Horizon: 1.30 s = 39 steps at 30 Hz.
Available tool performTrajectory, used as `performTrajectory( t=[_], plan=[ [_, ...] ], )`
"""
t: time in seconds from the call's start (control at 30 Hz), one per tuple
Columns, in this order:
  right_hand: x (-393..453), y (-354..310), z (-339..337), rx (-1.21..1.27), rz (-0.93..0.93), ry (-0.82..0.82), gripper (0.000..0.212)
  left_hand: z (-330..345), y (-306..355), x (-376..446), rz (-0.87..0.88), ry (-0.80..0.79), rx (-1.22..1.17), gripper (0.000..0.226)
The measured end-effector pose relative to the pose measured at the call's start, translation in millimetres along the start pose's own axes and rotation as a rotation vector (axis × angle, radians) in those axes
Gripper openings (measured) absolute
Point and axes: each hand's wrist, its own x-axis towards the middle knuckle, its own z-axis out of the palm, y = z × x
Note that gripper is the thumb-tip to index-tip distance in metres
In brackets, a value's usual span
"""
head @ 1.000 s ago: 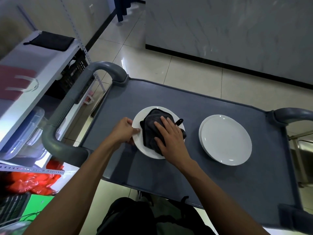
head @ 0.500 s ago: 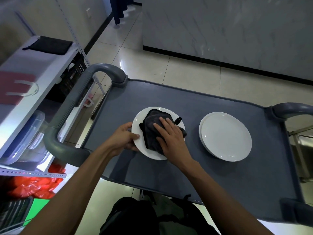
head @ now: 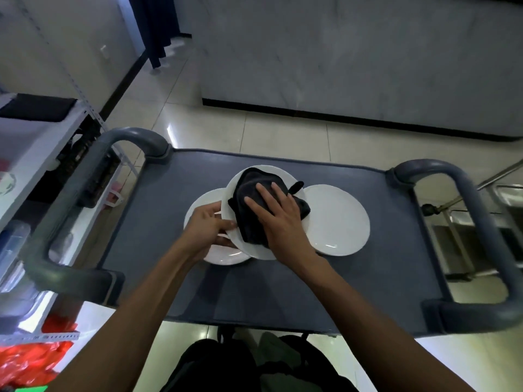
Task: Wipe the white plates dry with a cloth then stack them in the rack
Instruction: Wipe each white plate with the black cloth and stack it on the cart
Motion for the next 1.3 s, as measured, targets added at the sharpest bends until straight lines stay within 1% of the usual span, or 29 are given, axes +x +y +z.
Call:
performTrajectory(
  t=[0.07,0.13,0.27,0.37,0.47,0.63,0.77,0.9,1.0,1.07,1.17,1.3],
  plan=[
    [-3,9,-14,-0.023,-0.024,-0.004,0.054,19,7,-2,0.035,-0.046,0.023,0.035],
    [-6,18,-30,-0.056,-0.034,-0.015,0.058,40,12,-6,0.058,-0.076,0.053,0.036],
    [-19,48,-62,-0.126,-0.034,-0.002,0.061,86,19,-15,0.063,-0.087,0.063,0.034],
    [-33,73,-85,-0.146,0.021,0.021,0.061,119,23,-21,0.072,-0.086,0.043,0.034],
    [-47,94,-104,-0.163,0.095,0.095,0.056,151,20,-28,0.075,-0.057,-0.003,0.037],
    [-67,126,-129,-0.216,0.231,0.198,0.059,189,11,-38,0.098,0.025,-0.095,0.037],
    [-92,142,-141,-0.188,0.311,0.216,0.06,213,9,-46,0.113,0.095,-0.219,0.037],
    [-120,143,-144,-0.074,0.338,0.22,0.058,230,9,-49,0.131,0.166,-0.335,0.041],
    [-135,130,-141,0.037,0.32,0.26,0.05,241,8,-53,0.158,0.188,-0.384,0.043],
    [-139,117,-136,0.091,0.331,0.289,0.049,245,8,-54,0.175,0.201,-0.393,0.042],
    [-144,101,-129,0.129,0.311,0.275,0.05,247,8,-55,0.187,0.224,-0.384,0.04],
    [-154,95,-121,0.1,0.222,0.284,0.052,247,10,-56,0.21,0.259,-0.357,0.036]
  ],
)
